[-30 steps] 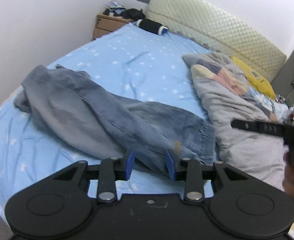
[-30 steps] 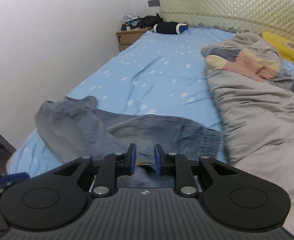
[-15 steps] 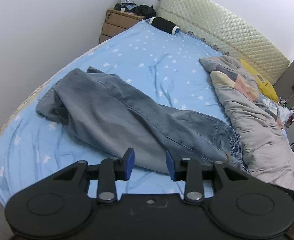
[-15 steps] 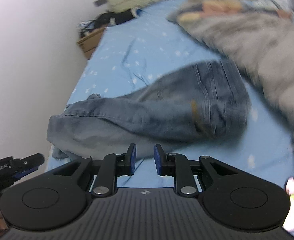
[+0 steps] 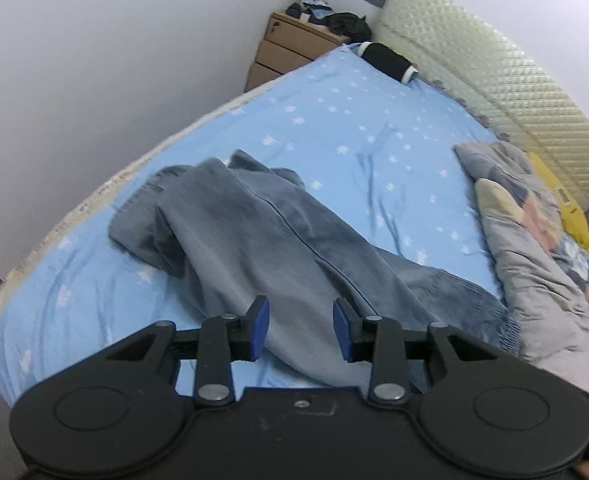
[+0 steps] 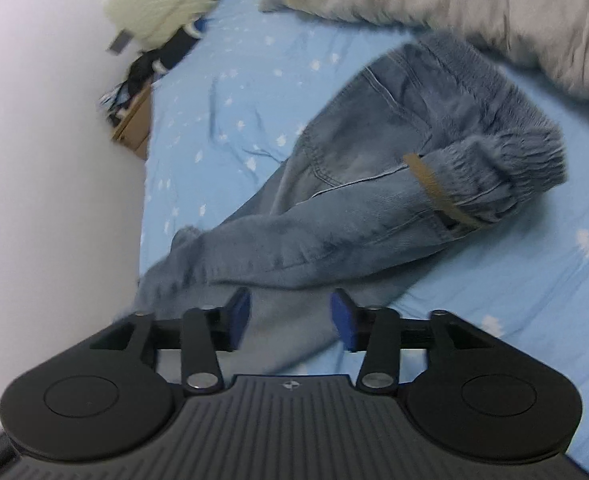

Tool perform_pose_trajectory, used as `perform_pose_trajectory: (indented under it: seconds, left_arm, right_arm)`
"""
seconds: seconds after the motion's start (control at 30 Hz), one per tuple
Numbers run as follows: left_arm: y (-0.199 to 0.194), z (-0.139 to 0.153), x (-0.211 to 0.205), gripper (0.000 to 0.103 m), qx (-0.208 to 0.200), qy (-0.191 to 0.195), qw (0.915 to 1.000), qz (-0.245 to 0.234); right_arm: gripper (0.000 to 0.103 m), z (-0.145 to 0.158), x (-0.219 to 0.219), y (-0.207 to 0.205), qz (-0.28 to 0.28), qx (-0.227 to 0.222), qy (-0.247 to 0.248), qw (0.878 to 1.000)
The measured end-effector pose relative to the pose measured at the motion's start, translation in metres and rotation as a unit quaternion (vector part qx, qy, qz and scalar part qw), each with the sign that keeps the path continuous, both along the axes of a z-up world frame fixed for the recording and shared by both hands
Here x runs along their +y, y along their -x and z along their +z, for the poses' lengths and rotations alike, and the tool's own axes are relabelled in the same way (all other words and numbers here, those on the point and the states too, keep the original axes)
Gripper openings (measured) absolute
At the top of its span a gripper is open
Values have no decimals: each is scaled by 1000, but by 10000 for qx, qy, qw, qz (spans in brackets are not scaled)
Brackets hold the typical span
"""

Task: Fold clothes

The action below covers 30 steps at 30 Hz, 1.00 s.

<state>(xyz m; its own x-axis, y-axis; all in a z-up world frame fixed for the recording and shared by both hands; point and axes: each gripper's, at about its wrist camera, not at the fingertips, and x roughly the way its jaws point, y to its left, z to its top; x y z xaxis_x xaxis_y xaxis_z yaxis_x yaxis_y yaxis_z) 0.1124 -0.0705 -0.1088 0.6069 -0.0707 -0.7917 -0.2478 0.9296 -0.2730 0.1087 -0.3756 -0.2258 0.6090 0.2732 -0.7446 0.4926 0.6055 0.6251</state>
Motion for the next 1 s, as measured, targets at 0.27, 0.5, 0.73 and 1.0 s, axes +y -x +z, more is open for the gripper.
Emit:
perform_pose_trajectory:
  seconds: [0.27, 0.5, 0.73, 1.0]
  left_arm:
    - [-70, -17, 57, 43, 284, 467, 9970, 552]
    - [-143, -41, 129, 46, 505, 886, 9872, 1227]
    - [-193, -91, 193, 47, 814, 606, 9785, 1796]
    - [-192, -159, 250, 51, 2060, 974, 9472, 2257]
  right_arm:
    - [74, -46, -6, -39, -1229, 655, -1166, 9834]
    - [75, -77, -22, -49, -2545, 1522, -1584, 9418]
    - [67, -92, -33, -64, -2866, 1938, -1394, 9278]
    - [13, -68, -27, -100, -2437, 2355, -463, 9397]
